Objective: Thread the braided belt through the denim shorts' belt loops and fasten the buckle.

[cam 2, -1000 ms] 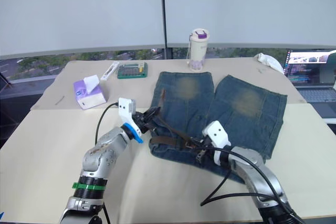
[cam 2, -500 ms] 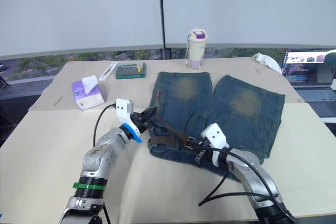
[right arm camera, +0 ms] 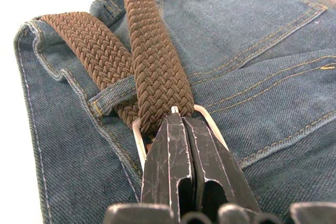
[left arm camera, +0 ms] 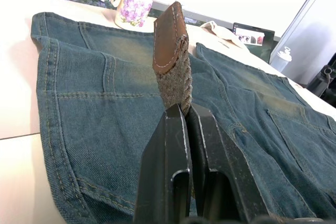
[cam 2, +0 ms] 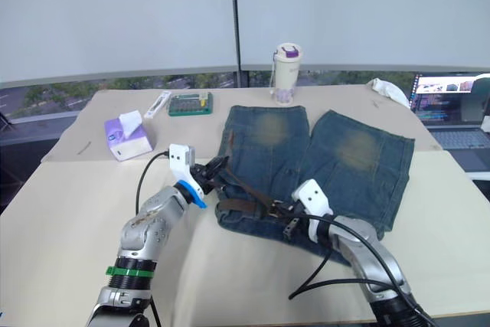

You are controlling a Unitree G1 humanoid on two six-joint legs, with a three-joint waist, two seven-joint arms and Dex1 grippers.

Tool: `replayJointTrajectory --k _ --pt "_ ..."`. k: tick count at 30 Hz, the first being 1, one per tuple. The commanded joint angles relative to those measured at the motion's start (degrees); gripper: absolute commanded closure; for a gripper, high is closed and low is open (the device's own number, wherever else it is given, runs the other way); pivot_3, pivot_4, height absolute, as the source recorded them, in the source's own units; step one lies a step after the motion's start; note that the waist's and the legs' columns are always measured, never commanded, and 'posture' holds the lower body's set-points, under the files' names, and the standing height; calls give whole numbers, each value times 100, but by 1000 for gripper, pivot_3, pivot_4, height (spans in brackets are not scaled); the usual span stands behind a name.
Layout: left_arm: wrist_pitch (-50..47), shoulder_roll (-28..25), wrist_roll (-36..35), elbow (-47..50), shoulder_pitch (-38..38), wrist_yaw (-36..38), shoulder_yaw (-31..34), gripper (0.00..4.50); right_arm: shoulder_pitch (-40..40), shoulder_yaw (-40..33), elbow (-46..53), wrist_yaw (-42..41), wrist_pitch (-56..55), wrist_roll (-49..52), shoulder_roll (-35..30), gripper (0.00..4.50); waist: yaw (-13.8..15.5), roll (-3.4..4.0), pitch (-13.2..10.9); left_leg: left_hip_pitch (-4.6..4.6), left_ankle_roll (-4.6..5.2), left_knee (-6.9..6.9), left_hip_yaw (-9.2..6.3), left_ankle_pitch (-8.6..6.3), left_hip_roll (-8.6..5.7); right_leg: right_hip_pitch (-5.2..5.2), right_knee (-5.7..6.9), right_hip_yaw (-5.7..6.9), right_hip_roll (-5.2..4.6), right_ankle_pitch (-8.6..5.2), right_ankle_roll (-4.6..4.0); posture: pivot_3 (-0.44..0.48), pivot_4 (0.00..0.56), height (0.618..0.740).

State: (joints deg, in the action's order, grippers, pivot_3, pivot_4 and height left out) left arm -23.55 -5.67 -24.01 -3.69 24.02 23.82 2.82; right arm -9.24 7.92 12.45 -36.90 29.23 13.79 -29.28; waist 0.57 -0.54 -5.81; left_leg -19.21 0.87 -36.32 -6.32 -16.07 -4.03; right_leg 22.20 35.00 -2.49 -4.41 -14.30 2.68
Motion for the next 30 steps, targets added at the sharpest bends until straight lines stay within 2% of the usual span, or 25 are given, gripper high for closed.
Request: replayJointTrajectory --k 1,14,19,25,28,30 --pt "277 -25 48 160 78 22 62 4500 114 283 -188 -47 456 -161 -103 4487 1 -1 3 0 0 0 0 0 0 0 0 0 0 0 0 0 150 740" --pt "1140 4 213 522 549 448 -200 4500 -82 857 -583 -6 1127 -582 -319 4487 -4 -26 34 4 0 1 0 0 2 -6 -2 2 1 0 0 0 150 740" --pt "1156 94 150 738 859 429 -266 4500 -189 1011 -756 -113 1259 -656 -371 4487 -34 -31 42 4 0 0 2 0 3 -8 -2 1 2 0 -1 0 150 740" --pt "931 249 -238 1058 1103 477 -266 4500 -238 982 -962 -54 1272 -664 -284 4487 -46 -34 44 6 0 0 1 0 6 -10 -1 1 3 1 -1 0 150 740" --pt "690 243 -394 1247 1005 704 -464 4500 -262 914 -1024 16 1267 -655 -206 4487 -56 -34 44 6 0 0 2 0 6 -10 -1 1 5 1 -1 0 150 740" --pt "227 190 -705 1487 848 1100 -774 4500 -271 882 -1078 71 1259 -669 -158 4487 -65 -33 44 8 0 1 1 0 7 -10 0 1 6 1 -1 0 150 740"
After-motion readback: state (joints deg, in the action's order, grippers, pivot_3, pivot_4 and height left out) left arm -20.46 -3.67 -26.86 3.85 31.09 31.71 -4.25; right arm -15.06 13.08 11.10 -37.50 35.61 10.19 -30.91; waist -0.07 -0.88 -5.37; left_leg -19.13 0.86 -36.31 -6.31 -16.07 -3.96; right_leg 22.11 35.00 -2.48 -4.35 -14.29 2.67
